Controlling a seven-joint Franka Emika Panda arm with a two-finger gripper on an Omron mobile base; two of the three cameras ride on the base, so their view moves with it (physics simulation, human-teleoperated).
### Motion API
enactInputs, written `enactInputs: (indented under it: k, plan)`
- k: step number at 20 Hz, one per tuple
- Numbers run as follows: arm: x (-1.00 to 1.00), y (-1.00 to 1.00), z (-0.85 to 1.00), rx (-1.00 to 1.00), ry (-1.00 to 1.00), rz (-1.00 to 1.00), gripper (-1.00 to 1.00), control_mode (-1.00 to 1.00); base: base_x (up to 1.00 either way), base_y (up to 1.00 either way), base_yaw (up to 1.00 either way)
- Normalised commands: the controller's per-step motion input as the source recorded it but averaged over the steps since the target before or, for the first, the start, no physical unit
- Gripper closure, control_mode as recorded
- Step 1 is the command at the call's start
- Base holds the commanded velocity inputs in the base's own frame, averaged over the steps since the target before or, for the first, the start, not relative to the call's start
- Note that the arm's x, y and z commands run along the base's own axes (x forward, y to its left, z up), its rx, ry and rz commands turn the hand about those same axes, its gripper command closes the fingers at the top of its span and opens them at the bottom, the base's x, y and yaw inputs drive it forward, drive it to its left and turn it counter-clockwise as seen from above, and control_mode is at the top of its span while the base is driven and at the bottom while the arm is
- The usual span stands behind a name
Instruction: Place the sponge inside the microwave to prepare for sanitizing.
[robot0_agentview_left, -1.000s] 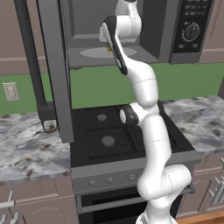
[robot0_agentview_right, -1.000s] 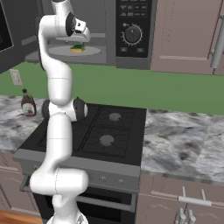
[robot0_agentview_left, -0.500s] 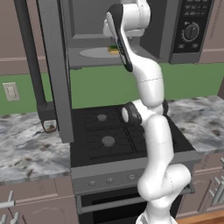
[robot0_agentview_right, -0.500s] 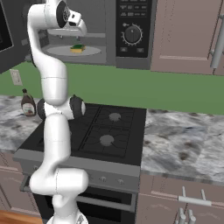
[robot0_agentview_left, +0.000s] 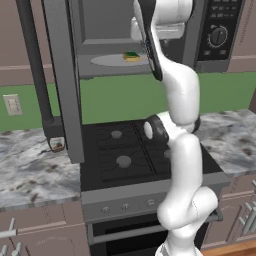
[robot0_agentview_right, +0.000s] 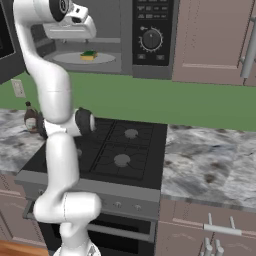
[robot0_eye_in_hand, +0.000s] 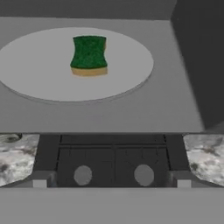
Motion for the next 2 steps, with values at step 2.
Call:
enactInputs:
  k: [2]
  plan:
    - [-0.96, -0.26, 0.03, 0.00, 0.04, 0.00, -1.00, -1.00, 0.00, 0.00, 0.00]
